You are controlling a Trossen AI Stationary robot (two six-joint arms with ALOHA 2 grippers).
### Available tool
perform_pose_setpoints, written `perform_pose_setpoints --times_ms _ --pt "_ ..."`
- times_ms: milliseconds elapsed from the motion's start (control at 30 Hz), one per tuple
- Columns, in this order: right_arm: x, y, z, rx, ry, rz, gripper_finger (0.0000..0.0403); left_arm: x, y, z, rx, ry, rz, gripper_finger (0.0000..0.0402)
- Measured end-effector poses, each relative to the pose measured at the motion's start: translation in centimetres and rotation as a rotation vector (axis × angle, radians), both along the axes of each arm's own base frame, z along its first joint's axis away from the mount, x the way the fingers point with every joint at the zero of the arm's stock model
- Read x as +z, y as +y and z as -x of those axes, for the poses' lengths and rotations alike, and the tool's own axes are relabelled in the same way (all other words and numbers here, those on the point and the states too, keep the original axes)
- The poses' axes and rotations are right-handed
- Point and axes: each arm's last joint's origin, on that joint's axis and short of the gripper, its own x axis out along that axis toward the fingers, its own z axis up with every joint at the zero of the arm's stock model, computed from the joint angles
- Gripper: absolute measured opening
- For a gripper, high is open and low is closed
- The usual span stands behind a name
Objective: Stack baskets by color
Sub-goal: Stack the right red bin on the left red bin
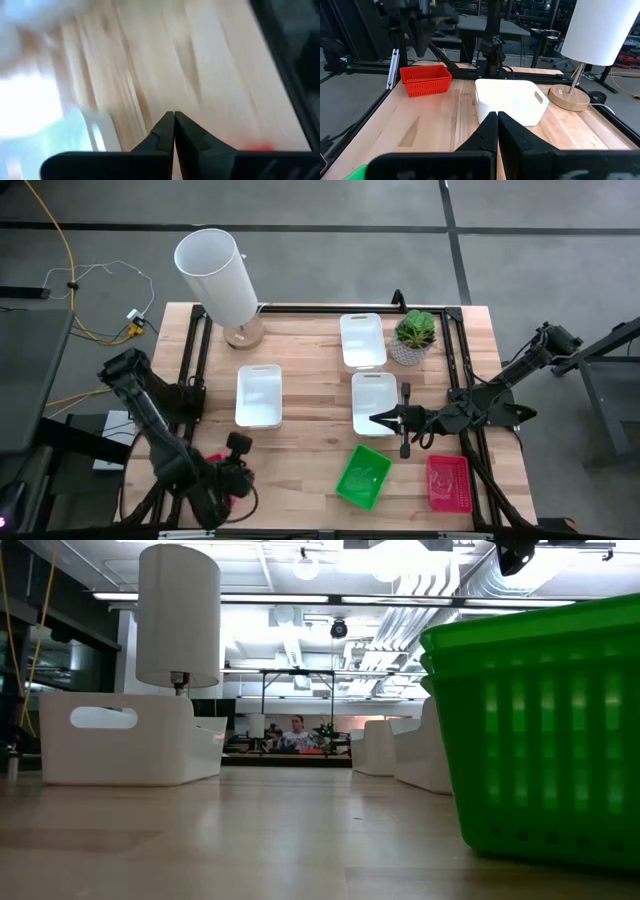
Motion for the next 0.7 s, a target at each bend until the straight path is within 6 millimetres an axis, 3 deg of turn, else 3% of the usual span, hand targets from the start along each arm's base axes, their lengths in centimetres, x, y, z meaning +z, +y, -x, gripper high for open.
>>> perform_pose_setpoints --times_ms 200,367,500,700 --pt "0.0 0.0 0.0 0.007 0.001 -0.023 0.0 -0.2 4.2 -3.2 -0.109 -0.282 0.09 0.0" --pt "-0.1 0.0 0.0 0.008 0.004 -0.021 0.0 -2.6 9.0 -5.4 -0.215 -0.589 0.243 0.0" --pt "-0.1 0.0 0.0 0.008 0.007 -0.019 0.0 -5.2 11.5 -5.1 -0.265 -0.808 0.285 0.0" --pt "-0.1 0.0 0.0 0.011 0.007 -0.02 0.0 -7.6 12.0 -2.4 -0.239 -1.052 0.256 0.0"
